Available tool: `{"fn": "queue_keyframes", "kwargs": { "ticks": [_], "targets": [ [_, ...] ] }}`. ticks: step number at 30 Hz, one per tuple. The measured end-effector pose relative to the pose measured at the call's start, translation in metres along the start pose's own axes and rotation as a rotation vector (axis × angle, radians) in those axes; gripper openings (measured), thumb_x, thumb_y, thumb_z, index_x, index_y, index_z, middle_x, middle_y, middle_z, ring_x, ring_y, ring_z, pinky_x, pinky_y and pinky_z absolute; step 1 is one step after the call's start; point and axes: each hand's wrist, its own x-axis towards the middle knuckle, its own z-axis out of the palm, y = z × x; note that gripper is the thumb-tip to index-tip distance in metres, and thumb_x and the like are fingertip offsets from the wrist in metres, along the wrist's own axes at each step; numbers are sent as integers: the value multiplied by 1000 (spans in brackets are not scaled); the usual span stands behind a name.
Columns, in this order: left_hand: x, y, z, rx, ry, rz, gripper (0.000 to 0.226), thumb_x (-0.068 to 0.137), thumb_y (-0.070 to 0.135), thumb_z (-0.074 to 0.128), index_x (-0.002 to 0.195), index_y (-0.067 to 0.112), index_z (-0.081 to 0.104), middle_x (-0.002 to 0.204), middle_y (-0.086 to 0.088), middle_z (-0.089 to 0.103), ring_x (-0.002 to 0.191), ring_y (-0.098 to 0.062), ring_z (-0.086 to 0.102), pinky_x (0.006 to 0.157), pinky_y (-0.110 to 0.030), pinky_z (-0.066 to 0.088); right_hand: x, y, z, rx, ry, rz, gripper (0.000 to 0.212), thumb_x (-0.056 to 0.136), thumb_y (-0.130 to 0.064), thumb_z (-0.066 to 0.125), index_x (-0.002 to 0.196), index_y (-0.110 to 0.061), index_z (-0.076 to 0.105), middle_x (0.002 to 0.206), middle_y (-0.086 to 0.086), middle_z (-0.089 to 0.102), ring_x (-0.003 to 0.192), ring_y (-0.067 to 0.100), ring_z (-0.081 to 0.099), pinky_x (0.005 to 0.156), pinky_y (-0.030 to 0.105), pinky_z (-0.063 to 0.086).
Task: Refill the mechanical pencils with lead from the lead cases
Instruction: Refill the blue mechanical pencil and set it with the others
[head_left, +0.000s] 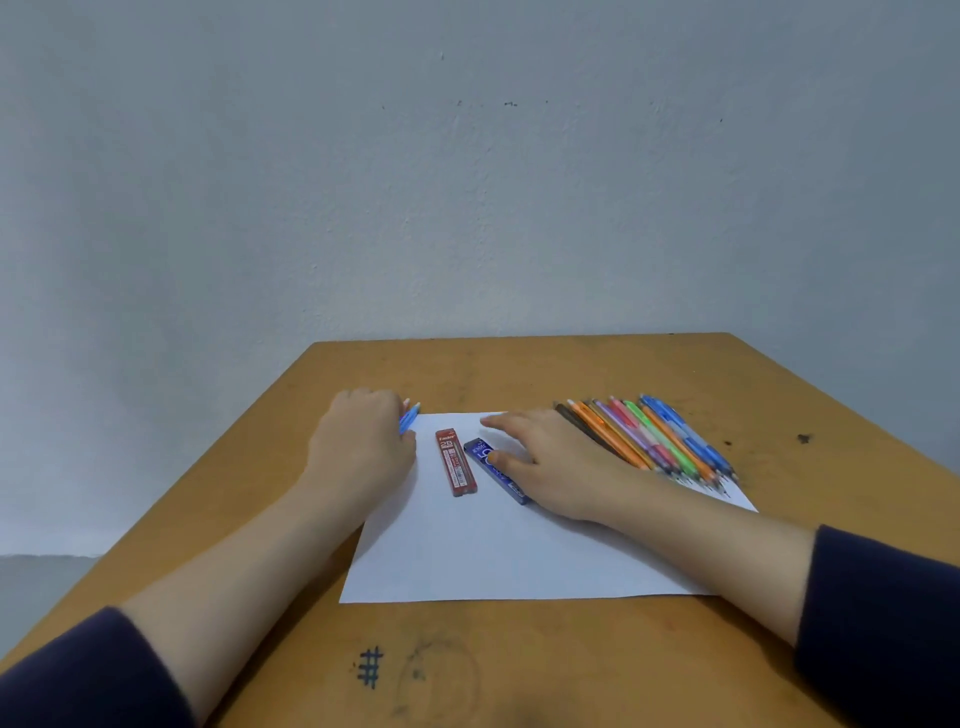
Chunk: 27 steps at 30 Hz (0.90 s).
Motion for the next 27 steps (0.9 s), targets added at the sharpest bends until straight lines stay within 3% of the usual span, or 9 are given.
{"fn": "queue_keyframes", "kwargs": {
  "ticks": [2,7,12,15,20,24,27],
  "targets": [
    [3,-1,-1,2,-44,-45,19,90,29,60,101,14,61,91,0,59,82,-14,52,63,-25,42,2,2,2,-38,-44,9,45,101,-36,37,140,-16,43,143,4,43,133,18,34,110,32,28],
    [8,-1,-1,-26,-57,-61,19,89,29,64,100,14,65,85,-1,62,76,-14,56,59,-25,43,3,3,1,-55,-63,5,45,101,-38,35,140,-17,45,143,3,43,132,18,35,109,35,30],
    [8,-1,1,-125,-16,-62,29,84,19,67,112,14,68,94,-4,67,81,-18,61,73,-34,56,2,2,-1,-66,-60,2,45,101,-39,35,140,-18,44,144,1,43,132,16,35,109,33,30],
    [8,-1,-2,-197,58,-21,32,83,15,65,116,14,68,93,-2,67,81,-17,60,69,-30,50,2,2,-1,-61,-56,-4,45,101,-38,35,139,-18,45,143,2,44,131,17,36,108,33,31],
    [-1,4,-8,-382,139,77,27,84,15,66,111,15,71,79,4,67,62,-6,54,54,-20,40,0,2,-3,-15,-43,17,45,100,-39,37,139,-18,45,143,2,44,131,17,38,106,31,32],
    [-8,13,-10,-560,101,175,20,82,13,71,102,15,73,71,9,67,56,-10,62,64,-28,54,2,3,-4,268,173,124,49,100,-37,40,144,-18,36,129,7,56,119,20,50,93,28,37],
    [-9,16,-8,-611,118,221,16,82,12,72,96,17,75,68,13,66,56,-7,58,56,-15,44,6,6,-9,460,368,161,44,100,-28,41,142,-14,39,117,9,63,111,20,55,90,26,38]
  ]
}}
